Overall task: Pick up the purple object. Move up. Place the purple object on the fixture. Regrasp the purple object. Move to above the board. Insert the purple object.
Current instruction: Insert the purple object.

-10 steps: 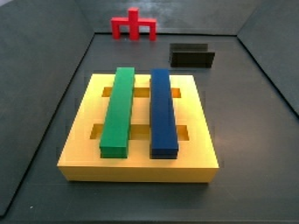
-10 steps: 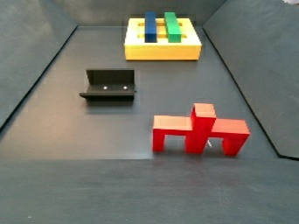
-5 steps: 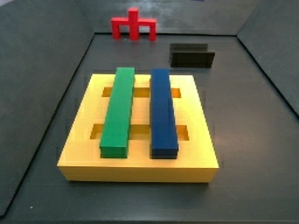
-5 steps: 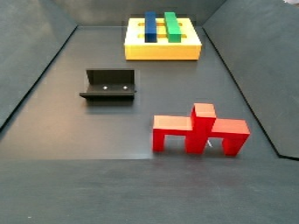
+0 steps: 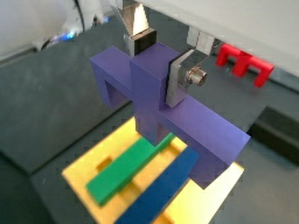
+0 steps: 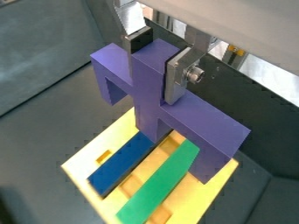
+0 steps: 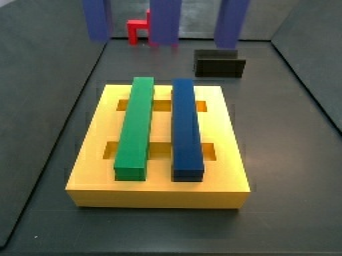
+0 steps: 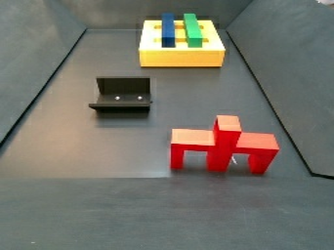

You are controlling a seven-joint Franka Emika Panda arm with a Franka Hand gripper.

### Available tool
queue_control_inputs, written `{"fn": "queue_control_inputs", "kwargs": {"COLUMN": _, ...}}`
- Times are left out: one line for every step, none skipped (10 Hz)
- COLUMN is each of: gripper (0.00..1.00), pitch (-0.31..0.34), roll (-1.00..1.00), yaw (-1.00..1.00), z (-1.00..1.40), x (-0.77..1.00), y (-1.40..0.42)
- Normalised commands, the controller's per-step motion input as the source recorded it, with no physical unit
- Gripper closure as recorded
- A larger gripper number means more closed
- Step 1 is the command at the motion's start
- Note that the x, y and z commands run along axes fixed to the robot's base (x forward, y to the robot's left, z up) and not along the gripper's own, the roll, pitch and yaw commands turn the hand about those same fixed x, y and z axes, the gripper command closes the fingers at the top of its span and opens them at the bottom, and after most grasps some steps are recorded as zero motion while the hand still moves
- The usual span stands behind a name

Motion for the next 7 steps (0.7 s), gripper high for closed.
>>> {"fn": "queue_control_inputs", "kwargs": {"gripper": 1.0, "pitch": -0.101, "roll": 0.0, "yaw": 0.06, "z": -1.0, "x": 0.41, "y": -0.49}}
{"fn": "queue_control_inputs", "kwargs": {"gripper": 1.0, "pitch": -0.036, "roll": 0.0, "yaw": 0.0, "z": -0.99, "x": 0.51, "y": -0.28}}
{"fn": "queue_control_inputs", "kwargs": {"gripper": 1.0, "pitch": 0.0, "roll": 0.0, "yaw": 0.0, "z": -0.85, "x": 0.41, "y": -0.2}}
{"fn": "queue_control_inputs", "kwargs": {"gripper": 1.0, "pitch": 0.0, "roll": 0.0, "yaw": 0.0, "z": -0.77, "x": 0.31, "y": -0.13}}
{"fn": "queue_control_inputs", "kwargs": {"gripper": 1.0, "pitch": 0.017, "roll": 0.04, "yaw": 0.07, "z": -0.22, "x": 0.0, "y": 0.0}}
{"fn": "queue_control_inputs", "kwargs": {"gripper": 1.0, "pitch": 0.0, "roll": 0.0, "yaw": 0.0, "z": -0.05, "x": 0.0, "y": 0.0}}
{"fn": "queue_control_inputs", "kwargs": {"gripper": 1.0, "pitch": -0.037, "roll": -0.02, "yaw": 0.0, "z": -0.15, "x": 0.0, "y": 0.0}}
